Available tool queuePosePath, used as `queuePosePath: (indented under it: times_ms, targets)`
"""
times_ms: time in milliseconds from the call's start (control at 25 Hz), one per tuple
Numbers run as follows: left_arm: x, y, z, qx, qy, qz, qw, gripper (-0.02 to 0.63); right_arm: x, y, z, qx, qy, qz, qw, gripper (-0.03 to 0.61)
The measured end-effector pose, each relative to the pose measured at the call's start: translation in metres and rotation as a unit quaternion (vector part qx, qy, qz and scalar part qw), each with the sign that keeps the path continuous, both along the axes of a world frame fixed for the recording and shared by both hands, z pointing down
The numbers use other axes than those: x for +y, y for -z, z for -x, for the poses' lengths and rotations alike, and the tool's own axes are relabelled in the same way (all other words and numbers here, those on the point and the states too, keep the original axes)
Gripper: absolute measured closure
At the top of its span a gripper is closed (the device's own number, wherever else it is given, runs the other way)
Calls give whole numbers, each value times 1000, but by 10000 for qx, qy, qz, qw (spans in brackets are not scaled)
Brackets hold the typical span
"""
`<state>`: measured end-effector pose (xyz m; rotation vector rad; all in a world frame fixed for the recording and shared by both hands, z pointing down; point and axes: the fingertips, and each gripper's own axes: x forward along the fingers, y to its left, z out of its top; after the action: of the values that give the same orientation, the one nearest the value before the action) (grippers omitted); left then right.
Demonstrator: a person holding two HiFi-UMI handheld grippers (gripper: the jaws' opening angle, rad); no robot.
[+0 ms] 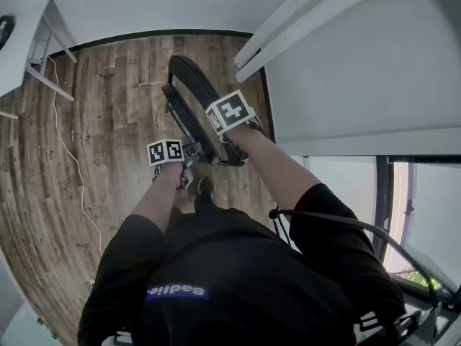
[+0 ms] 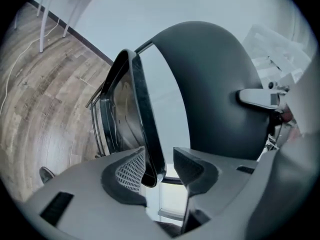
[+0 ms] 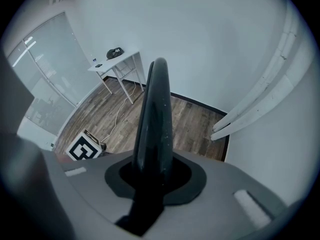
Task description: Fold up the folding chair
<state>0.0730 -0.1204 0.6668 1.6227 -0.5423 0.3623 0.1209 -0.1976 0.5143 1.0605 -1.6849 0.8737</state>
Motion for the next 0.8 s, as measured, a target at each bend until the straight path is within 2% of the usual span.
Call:
queuePosePath:
  times_ms: [120, 200, 280, 480, 640, 800]
  targets:
    - [3, 33, 8, -31, -130, -481, 9988, 453, 2, 1, -13, -28, 13, -8, 10000, 514]
    - [4, 66, 19, -1, -202, -1061, 9942, 454, 3, 2, -19, -26, 51, -22, 10000, 514]
    - [4, 103, 41, 46, -166, -1677, 9857, 454, 1, 3, -20, -14, 104, -33, 9999, 514]
    - [15, 173, 89, -266, 87, -2853, 9580, 459, 0, 3, -23, -55, 155, -47, 9999, 514]
    - [34, 224, 96, -334, 14, -3527, 9351, 465, 2, 4, -27, -56, 170, -67, 9998, 514]
    - [45, 278, 101, -467, -151, -4217, 9054, 476, 3, 4, -31, -57, 157, -69, 9998, 514]
